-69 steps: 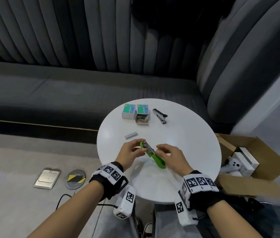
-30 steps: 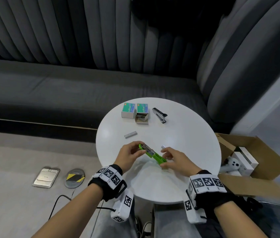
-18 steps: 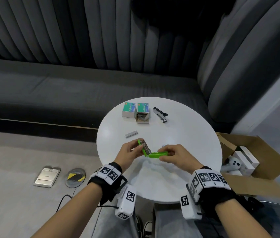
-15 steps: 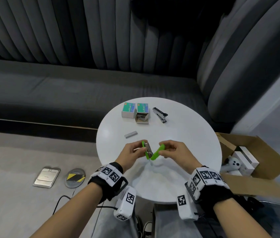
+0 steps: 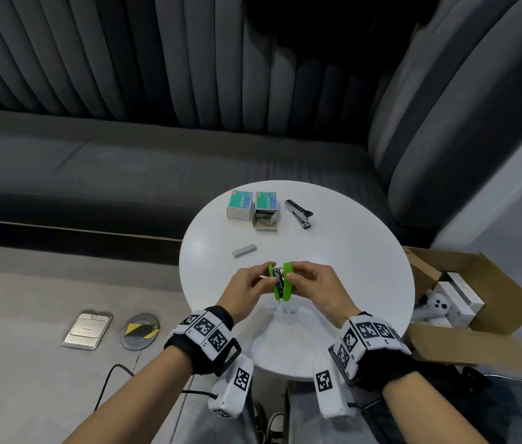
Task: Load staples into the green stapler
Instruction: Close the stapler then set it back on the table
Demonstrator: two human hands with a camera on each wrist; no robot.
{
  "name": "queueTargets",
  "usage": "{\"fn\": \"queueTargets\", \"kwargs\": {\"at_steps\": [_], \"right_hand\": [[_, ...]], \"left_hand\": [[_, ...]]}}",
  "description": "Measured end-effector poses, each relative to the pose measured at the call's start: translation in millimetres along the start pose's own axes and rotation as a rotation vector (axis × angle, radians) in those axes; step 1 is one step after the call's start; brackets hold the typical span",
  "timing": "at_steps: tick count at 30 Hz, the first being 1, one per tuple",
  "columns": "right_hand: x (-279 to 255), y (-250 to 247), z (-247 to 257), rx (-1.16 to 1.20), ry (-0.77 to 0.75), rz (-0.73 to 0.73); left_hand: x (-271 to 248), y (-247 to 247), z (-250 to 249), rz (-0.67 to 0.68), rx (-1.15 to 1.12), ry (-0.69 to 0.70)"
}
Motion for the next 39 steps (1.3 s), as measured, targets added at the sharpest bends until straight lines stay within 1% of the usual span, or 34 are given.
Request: {"fn": "queueTargets", "kwargs": {"at_steps": [6, 9, 13, 18, 24, 29, 36, 39], "right_hand": [[-2, 2, -3, -0.001, 0.03, 0.031], [-3, 0, -3, -0.08, 0.03, 0.039], [-2, -10, 3, -0.227, -0.035, -0.051], [-4, -9, 14, -0.383, -0.141, -0.071], [-3, -5, 16, -0.445, -0.186, -0.046], [0, -4, 15, -0.481, -0.199, -0.05], [-2, -6, 7, -0.432, -0.209, -0.153], [1, -6, 4, -0.407, -0.174, -0.126]], "left_hand": [[1, 0, 6, -0.01, 0.085, -0.039], [2, 2, 2, -0.007, 0.086, -0.035], [3, 3, -2, 0.014, 0.026, -0.009], [0, 6, -2, 0.049, 0.074, 0.02], [1, 7, 0, 0.063, 0.084, 0.026], [4, 11, 4, 0.083, 0.028, 0.012], [8, 17, 10, 0.096, -0.034, 0.001], [9, 19, 11, 0.09, -0.051, 0.002]]}}
Point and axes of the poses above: each hand's wrist, its own x-axis towards the middle knuckle, its own y-axis out of the palm, z = x × y, the point moved 7 cm from there along x, towards the middle knuckle, and after that the axes turned 9 degrees about -y, right-handed, at the moved point
